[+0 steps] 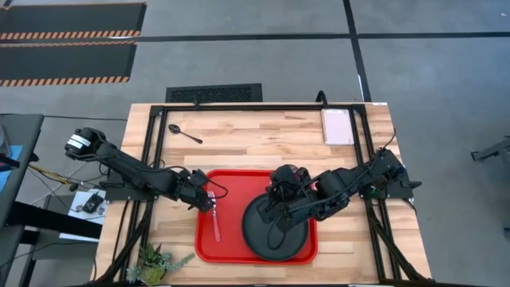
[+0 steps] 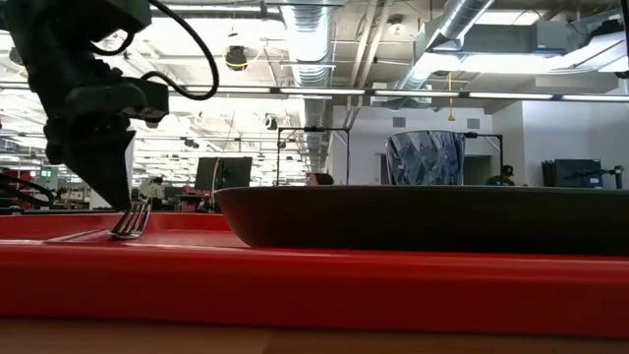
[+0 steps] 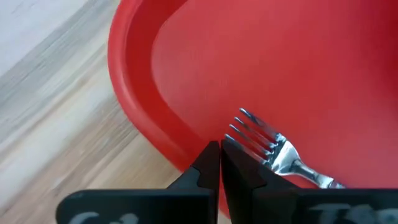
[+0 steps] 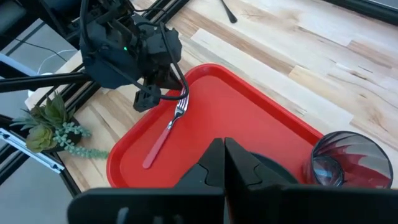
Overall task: Pick and place plate/cup/fork/spoon on tray
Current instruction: Put the pink fork into the red serving tray
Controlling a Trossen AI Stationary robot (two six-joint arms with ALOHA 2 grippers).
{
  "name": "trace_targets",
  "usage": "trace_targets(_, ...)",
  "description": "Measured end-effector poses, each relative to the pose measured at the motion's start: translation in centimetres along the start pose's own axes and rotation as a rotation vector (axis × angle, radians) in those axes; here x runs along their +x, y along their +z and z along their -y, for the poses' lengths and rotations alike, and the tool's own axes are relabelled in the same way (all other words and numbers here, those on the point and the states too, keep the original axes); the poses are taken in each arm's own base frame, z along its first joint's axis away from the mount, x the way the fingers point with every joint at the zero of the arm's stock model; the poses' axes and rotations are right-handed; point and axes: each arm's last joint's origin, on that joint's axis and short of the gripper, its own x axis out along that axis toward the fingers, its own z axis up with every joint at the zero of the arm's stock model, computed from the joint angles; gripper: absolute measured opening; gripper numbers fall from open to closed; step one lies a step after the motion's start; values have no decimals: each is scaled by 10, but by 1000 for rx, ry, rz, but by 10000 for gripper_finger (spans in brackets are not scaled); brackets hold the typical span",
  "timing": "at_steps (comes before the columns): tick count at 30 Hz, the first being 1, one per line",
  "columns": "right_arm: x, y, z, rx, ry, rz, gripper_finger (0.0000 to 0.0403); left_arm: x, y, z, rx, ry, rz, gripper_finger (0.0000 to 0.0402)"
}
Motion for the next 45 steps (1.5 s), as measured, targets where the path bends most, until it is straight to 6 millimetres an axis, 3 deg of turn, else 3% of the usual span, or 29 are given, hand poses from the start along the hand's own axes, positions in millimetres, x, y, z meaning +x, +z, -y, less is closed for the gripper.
trace_targets(14, -2, -3, -1, -13, 7, -4, 11, 3, 17, 5, -4, -83, 81, 0)
trace_targets(19, -3, -4, -2, -16, 9, -6, 11, -10, 28, 15, 29, -124, 112, 0)
trace_targets(23, -3, -4, -2, -16, 9, -5, 11, -13, 18, 5, -9, 28, 48, 0)
trace_targets(28, -3, -4, -2, -16, 9, -5, 11, -11, 10, 1, -41, 58, 26, 0)
trace_targets(45, -6, -8, -3, -26, 18, -8, 11, 12, 2, -6, -135, -56, 38, 0)
